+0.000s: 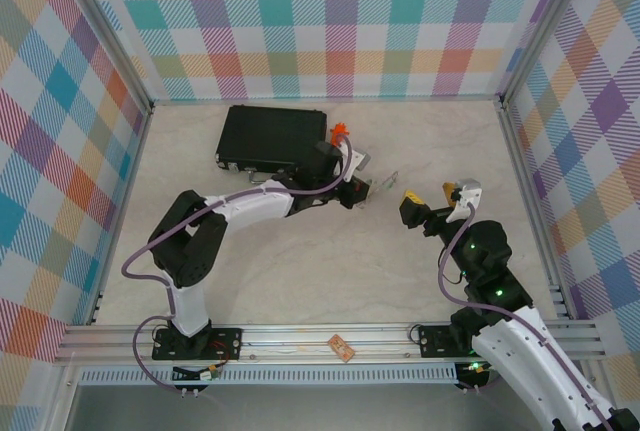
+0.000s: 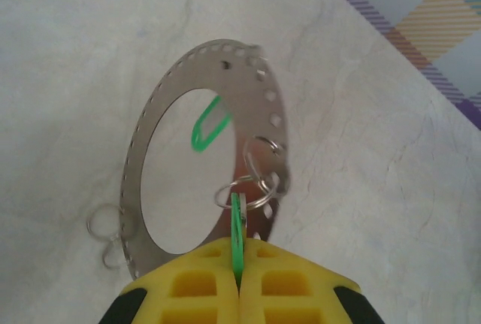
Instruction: Put the keys on the keyring
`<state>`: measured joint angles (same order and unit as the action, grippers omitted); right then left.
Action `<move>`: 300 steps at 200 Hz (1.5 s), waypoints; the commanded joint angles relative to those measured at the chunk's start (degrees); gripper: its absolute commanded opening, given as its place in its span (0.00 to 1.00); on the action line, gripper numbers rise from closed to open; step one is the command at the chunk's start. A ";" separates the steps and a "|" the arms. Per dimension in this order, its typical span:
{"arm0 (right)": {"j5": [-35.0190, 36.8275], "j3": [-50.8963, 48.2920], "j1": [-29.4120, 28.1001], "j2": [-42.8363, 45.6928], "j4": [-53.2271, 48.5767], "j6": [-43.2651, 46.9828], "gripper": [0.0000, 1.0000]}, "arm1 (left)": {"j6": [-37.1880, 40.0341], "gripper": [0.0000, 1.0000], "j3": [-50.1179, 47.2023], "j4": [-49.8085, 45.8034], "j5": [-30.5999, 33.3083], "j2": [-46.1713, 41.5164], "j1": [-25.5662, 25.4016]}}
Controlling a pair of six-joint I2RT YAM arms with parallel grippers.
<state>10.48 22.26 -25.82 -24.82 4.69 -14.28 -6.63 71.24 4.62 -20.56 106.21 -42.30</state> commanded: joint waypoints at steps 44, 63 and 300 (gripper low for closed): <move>0.07 -0.38 0.34 -0.54 2.49 -0.11 0.99 | -1.41 0.00 -8.46 -0.53 -2.33 -4.88 -1.44; -0.11 -0.46 0.33 -0.65 2.69 -0.17 0.99 | 0.04 0.00 -9.44 -3.46 -0.68 -5.27 -1.46; 0.20 -0.81 0.33 -2.76 3.91 -1.09 0.99 | 4.65 0.02 -15.06 -25.23 10.37 -6.13 -1.38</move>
<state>10.48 22.15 -25.82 -27.33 6.39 -14.52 -3.11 57.41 -16.40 -11.20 101.75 -43.11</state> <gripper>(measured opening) 0.989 0.050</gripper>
